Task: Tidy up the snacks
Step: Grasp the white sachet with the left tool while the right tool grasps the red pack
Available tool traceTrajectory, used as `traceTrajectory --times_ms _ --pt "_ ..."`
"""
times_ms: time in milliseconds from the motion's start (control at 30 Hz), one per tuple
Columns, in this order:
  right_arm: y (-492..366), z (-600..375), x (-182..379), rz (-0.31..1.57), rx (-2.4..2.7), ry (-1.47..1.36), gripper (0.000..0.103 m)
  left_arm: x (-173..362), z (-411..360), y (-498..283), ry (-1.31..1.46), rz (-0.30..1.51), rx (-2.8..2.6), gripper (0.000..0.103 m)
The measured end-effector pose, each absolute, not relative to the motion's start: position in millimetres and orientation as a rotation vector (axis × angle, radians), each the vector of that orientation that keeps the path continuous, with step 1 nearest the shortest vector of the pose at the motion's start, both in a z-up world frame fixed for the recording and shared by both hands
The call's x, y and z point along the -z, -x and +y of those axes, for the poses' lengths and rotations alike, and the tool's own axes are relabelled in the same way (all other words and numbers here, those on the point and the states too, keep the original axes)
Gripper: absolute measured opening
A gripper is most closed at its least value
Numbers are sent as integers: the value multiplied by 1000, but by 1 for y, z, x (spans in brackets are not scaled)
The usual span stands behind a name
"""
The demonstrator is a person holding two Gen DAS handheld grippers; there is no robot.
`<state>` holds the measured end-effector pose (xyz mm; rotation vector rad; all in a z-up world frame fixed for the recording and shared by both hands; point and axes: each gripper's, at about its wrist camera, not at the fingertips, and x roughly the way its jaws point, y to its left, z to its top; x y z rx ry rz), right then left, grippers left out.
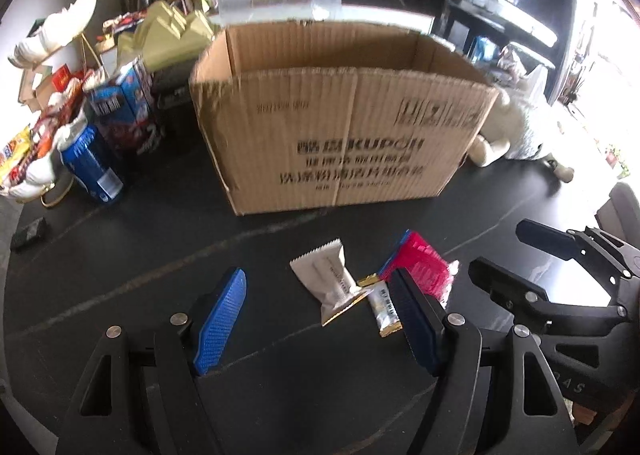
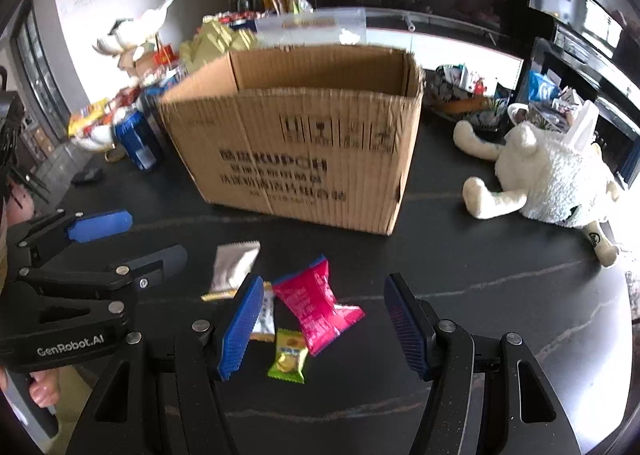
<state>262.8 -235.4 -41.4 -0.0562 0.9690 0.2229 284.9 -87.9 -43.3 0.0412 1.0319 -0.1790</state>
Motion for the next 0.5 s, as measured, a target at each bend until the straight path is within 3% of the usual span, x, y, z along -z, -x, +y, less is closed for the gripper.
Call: traceTrajectory --times_ms 500 --pt "-291 -232 84 1173 -284 88 63 80 -90 -309 -12 1145 156 71"
